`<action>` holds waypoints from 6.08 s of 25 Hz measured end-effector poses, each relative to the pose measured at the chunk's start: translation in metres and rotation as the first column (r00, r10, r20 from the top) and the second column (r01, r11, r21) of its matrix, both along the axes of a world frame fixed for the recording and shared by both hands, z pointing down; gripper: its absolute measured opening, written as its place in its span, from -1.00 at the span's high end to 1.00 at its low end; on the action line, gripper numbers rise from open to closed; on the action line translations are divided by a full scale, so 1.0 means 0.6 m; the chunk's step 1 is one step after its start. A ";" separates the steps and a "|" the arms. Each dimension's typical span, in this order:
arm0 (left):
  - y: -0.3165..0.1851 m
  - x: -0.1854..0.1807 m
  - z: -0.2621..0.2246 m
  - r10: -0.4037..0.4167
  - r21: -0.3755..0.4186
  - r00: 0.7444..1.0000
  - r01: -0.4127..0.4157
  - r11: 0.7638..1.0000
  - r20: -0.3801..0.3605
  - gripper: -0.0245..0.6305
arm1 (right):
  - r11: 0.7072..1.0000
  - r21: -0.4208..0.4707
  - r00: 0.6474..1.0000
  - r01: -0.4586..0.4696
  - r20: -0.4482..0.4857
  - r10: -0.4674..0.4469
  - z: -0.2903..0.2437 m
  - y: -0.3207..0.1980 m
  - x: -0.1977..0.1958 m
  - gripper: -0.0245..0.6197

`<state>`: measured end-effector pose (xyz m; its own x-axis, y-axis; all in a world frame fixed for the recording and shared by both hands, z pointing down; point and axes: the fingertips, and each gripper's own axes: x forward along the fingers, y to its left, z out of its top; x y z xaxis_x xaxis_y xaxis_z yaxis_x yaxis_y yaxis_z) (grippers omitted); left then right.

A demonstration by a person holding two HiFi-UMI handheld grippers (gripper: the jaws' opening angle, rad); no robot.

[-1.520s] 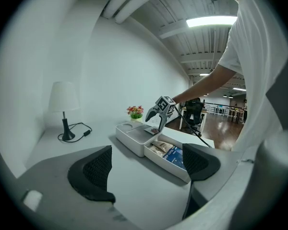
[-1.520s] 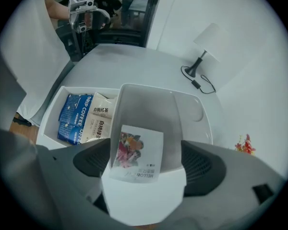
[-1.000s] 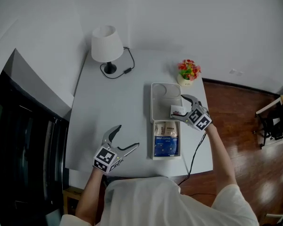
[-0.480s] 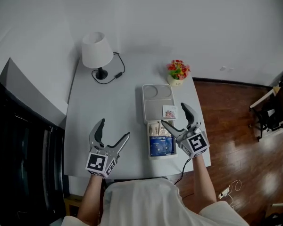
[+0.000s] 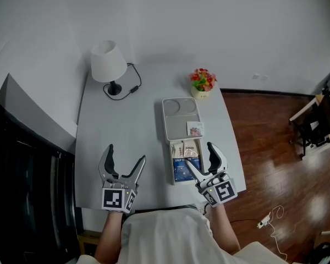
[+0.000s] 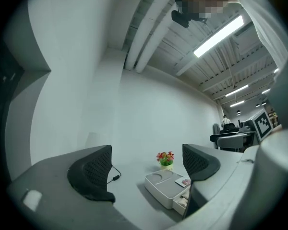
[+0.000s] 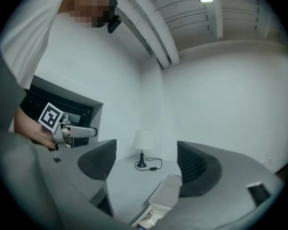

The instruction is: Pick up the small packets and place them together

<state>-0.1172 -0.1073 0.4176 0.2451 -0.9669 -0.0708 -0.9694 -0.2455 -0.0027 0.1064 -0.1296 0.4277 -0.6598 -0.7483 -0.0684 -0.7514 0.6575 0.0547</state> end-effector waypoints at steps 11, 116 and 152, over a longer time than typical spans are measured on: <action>0.001 0.035 0.014 0.046 -0.017 0.999 -0.045 0.999 0.019 -0.44 | 0.998 -0.019 0.995 0.056 -0.076 -0.058 0.018 -0.001 -0.015 -0.29; 0.029 0.079 0.149 0.315 -0.313 0.947 -0.282 0.907 0.059 -0.38 | 0.775 -0.463 0.247 0.431 -0.765 -0.595 0.258 -0.177 -0.065 0.79; -0.019 0.028 0.093 0.220 -0.204 0.975 -0.214 0.955 0.008 -0.37 | 0.937 -0.198 0.723 0.289 -0.595 -0.349 0.158 -0.330 -0.155 -0.62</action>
